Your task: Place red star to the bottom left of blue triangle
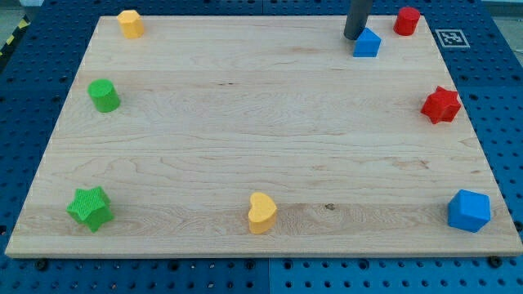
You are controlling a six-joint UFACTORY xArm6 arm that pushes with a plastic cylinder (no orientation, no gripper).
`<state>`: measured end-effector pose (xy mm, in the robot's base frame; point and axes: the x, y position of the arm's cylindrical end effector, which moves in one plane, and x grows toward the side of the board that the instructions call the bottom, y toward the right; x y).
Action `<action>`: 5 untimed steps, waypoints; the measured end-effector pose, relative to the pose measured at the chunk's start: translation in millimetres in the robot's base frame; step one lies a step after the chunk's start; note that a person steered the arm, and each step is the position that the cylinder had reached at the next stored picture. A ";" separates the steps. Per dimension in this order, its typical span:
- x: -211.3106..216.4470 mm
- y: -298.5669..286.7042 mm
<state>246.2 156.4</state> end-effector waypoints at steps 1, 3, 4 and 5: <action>0.3 0.6; 0.3 -2.4; 6.9 -36.5; 32.1 -64.7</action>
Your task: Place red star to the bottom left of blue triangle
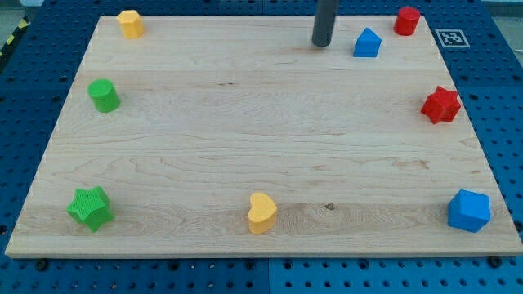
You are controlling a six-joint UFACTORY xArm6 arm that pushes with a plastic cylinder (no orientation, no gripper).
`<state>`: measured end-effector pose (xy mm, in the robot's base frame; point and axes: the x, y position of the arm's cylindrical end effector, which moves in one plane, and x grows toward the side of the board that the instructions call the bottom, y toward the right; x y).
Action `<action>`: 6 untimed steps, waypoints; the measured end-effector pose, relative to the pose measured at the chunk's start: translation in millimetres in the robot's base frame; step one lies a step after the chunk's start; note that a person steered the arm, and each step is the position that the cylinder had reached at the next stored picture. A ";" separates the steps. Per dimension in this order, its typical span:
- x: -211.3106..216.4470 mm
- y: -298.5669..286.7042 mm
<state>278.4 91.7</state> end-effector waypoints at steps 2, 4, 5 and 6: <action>149.9 34.1; 208.0 174.6; 192.5 216.6; 157.5 212.3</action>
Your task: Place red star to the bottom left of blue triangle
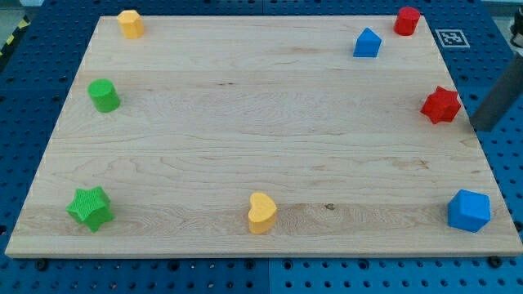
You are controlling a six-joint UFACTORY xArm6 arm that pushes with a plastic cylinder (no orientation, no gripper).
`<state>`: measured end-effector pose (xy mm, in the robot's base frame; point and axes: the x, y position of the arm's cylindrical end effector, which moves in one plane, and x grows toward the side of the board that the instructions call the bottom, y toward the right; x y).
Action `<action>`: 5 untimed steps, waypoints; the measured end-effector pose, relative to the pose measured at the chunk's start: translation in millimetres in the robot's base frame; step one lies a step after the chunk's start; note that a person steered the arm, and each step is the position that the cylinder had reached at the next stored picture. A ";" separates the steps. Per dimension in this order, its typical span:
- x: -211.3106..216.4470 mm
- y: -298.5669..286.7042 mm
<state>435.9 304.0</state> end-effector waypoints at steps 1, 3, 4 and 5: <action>-23.6 -14.9; -2.3 -75.3; 18.8 -87.3; 12.8 -119.5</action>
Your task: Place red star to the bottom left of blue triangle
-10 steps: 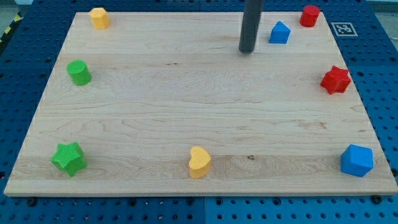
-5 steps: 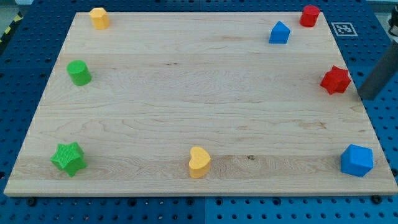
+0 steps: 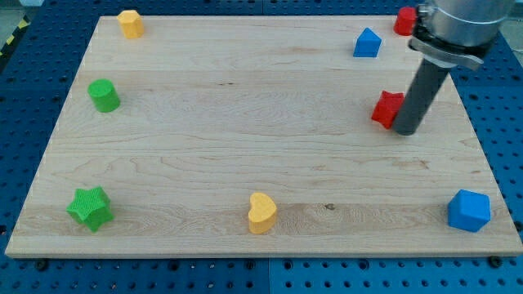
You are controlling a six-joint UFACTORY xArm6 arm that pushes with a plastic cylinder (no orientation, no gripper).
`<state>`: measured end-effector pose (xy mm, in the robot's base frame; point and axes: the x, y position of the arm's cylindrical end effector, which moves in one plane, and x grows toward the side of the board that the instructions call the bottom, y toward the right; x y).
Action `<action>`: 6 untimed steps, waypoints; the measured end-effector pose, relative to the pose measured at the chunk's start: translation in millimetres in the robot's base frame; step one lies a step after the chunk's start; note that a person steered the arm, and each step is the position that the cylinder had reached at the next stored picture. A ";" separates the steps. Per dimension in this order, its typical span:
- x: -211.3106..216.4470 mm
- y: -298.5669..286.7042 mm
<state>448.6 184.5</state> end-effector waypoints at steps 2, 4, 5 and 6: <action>-68.3 -19.2; -77.7 -19.4; -87.1 -13.1; -95.5 -23.4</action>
<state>353.2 161.0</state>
